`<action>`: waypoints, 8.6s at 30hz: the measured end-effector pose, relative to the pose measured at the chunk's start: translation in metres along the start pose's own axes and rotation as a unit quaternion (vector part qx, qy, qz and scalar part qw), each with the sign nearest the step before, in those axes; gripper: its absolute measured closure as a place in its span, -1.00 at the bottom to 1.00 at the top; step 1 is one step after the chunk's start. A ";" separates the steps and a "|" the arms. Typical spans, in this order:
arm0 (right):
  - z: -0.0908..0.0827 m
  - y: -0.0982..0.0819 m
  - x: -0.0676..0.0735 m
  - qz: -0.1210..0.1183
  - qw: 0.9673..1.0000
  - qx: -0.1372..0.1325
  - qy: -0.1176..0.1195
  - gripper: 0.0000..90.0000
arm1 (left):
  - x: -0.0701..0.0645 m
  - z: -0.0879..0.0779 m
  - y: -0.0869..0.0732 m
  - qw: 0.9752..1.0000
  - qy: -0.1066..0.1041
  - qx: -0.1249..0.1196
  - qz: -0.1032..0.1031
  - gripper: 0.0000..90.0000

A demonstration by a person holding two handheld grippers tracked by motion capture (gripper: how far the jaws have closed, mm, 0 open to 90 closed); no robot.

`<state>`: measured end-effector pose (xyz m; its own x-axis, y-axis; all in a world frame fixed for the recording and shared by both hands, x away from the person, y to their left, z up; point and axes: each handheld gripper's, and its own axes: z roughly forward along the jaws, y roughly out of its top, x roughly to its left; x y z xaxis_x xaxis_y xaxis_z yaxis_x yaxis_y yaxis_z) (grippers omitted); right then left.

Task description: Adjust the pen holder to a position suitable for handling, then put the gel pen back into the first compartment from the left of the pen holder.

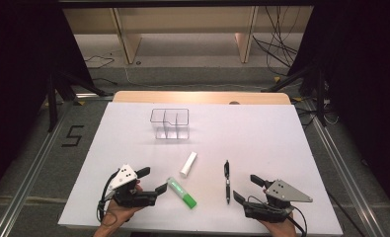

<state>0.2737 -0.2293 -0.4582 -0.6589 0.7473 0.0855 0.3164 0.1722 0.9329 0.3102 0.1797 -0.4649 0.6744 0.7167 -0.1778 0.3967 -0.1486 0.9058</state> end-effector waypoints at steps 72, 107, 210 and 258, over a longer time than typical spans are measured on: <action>0.000 -0.001 0.000 -0.010 1.000 0.006 -0.015 -0.50 | 0.160 0.085 0.072 0.972 0.187 0.049 -0.137 0.99; 0.000 -0.003 -0.002 -0.004 1.000 0.011 -0.015 -0.50 | 0.139 0.144 0.095 0.981 0.143 0.072 -0.110 0.99; 0.057 -0.007 0.045 0.030 0.978 0.116 -0.174 -0.15 | 0.000 0.034 0.023 0.997 0.067 0.032 -0.023 -0.54; 0.078 -0.013 0.042 0.056 0.967 0.153 -0.195 0.12 | 0.000 0.007 0.010 0.998 0.061 0.022 -0.006 -0.60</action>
<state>0.2951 -0.1500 -0.4942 -0.3204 0.9472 -0.0152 0.5976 0.2146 0.7725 0.3188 0.1732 -0.4584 0.5897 0.7958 -0.1381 0.4331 -0.1673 0.8857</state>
